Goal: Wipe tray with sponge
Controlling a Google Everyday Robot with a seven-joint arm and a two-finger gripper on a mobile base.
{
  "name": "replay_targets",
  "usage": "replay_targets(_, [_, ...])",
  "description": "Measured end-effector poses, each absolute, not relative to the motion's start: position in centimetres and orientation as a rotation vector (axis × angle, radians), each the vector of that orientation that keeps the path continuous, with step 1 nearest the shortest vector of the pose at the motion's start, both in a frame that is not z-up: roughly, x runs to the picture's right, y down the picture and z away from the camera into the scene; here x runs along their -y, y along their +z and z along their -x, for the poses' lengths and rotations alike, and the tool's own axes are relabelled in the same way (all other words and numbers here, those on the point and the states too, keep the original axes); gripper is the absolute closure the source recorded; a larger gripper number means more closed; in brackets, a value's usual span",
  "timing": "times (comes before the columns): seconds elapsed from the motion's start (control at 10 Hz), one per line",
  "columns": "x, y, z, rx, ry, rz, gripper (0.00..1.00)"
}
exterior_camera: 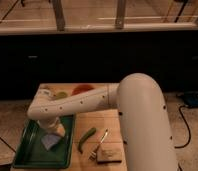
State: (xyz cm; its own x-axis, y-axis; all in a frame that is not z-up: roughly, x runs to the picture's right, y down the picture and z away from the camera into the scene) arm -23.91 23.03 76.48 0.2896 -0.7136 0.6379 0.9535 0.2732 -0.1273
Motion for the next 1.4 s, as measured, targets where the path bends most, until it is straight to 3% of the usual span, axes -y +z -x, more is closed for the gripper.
replay_targets(1.4, [-23.11,76.30,23.66,0.548,-1.266,0.544,0.96])
